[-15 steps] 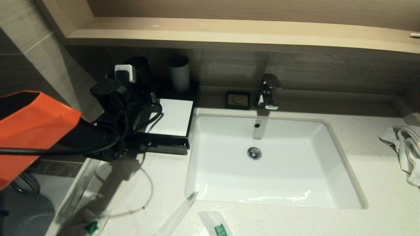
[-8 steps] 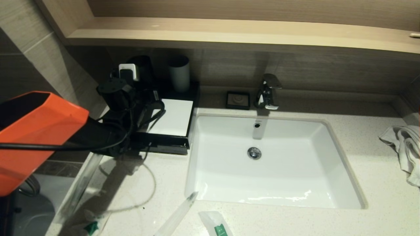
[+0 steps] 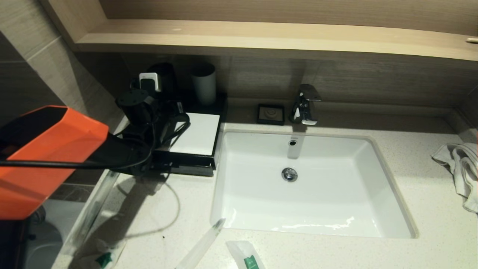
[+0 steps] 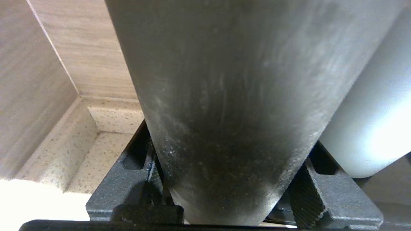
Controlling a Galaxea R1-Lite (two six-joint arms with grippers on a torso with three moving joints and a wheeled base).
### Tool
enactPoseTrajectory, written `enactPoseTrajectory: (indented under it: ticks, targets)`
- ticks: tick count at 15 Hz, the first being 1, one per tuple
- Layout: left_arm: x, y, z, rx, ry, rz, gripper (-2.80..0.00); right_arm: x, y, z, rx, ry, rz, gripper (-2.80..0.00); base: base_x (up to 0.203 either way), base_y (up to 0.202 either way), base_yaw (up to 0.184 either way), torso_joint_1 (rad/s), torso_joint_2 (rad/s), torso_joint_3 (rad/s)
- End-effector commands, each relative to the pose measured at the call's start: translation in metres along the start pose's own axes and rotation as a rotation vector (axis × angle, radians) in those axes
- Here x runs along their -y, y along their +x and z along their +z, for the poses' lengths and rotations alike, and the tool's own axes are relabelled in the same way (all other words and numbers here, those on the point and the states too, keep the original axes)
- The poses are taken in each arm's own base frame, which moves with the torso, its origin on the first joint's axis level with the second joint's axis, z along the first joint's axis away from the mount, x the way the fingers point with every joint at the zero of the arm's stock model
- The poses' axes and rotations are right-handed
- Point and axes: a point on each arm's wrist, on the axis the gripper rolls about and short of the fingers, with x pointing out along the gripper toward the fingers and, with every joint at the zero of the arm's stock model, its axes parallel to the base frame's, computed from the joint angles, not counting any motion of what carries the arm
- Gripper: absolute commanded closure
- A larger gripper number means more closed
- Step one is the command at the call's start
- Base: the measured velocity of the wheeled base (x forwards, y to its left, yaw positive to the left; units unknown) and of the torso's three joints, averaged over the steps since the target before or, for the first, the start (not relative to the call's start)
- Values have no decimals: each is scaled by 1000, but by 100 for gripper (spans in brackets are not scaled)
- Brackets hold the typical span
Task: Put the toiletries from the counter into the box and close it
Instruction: Place the cup on the storage box
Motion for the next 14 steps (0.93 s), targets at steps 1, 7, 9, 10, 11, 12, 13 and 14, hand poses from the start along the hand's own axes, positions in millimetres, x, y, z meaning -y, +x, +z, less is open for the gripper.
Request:
enactPoseTrajectory:
  ticks: [1,7,9,10,11,12,13,14]
  targets:
    - [1,2,-3,5,-1,2,0,0,0,0,0,0,0,0,0,0,0,0,0,0]
    - [3,14,-3,20,-4,5,0,0,0,0,0,0,0,0,0,0,0,0,0,0]
    - [4,18,-4,27,-6,6,0,0,0,0,0,0,-1,0,0,0,0,0,0,0]
    - [4,19,-4,25,-5,6,0,0,0,0,0,0,1,0,0,0,0,0,0,0]
    - [3,20,-3,25,-5,7,0,0,0,0,0,0,0,0,0,0,0,0,0,0]
    - [4,21,-3,25,-5,6,0,0,0,0,0,0,0,0,0,0,0,0,0,0]
    - [4,22,-5,22,-4,7,0,0,0,0,0,0,0,0,0,0,0,0,0,0]
    - [4,23,-6,24,-5,7,0,0,0,0,0,0,1,0,0,0,0,0,0,0]
